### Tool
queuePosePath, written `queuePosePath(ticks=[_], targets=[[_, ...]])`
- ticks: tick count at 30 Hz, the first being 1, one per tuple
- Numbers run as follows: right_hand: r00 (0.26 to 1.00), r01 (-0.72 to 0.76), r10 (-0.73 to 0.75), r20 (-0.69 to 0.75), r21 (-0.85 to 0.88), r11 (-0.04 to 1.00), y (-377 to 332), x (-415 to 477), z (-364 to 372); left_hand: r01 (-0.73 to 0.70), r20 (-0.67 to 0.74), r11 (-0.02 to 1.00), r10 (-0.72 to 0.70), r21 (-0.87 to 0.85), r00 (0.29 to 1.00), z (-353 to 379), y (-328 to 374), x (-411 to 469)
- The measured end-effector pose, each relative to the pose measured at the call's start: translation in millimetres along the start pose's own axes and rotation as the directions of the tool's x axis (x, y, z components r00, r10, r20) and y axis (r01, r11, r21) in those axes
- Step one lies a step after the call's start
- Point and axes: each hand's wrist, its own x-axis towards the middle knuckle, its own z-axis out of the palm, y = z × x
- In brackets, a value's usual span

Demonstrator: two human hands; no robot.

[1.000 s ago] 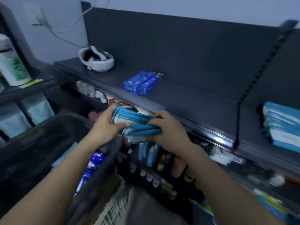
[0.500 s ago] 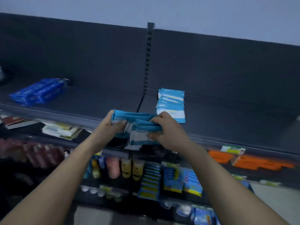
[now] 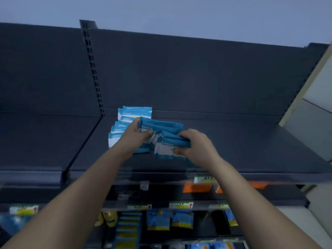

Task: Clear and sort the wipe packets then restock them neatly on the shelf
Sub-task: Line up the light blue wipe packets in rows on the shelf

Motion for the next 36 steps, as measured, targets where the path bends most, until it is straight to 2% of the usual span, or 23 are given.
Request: queuePosePath(ticks=[4,8,16,19,22,29,34,36], targets=[[0.999,-0.037,0.037,0.032,-0.005,0.999,37,37,-8,0.066,0.001,0.997,-0.066,-0.050,0.998,35,-13,65],[0.991,-0.081,0.079,0.108,0.013,0.997,68,73,-9,0.144,-0.004,0.989,-0.144,-0.031,0.990,57,-33,122],[0.950,-0.087,0.071,0.305,0.038,0.995,104,129,-2,0.328,-0.064,0.944,-0.330,-0.033,0.942,77,-60,182],[0.932,-0.068,0.052,0.358,0.032,0.997,112,147,-5,0.336,-0.082,0.939,-0.342,-0.074,0.936,82,-62,195],[0.918,-0.065,0.052,0.393,0.018,0.998,121,158,-8,0.344,-0.098,0.938,-0.346,-0.040,0.933,88,-59,200],[0.933,-0.033,0.060,0.355,-0.082,0.996,136,180,-1,0.326,-0.227,0.945,-0.323,-0.024,0.919,98,-57,208],[0.940,0.022,0.017,0.340,-0.111,0.994,132,194,12,0.295,-0.359,0.952,-0.305,-0.084,0.882,100,-53,205],[0.949,0.035,0.005,0.315,-0.121,0.992,132,196,19,0.284,-0.345,0.957,-0.285,-0.056,0.894,100,-49,197]])
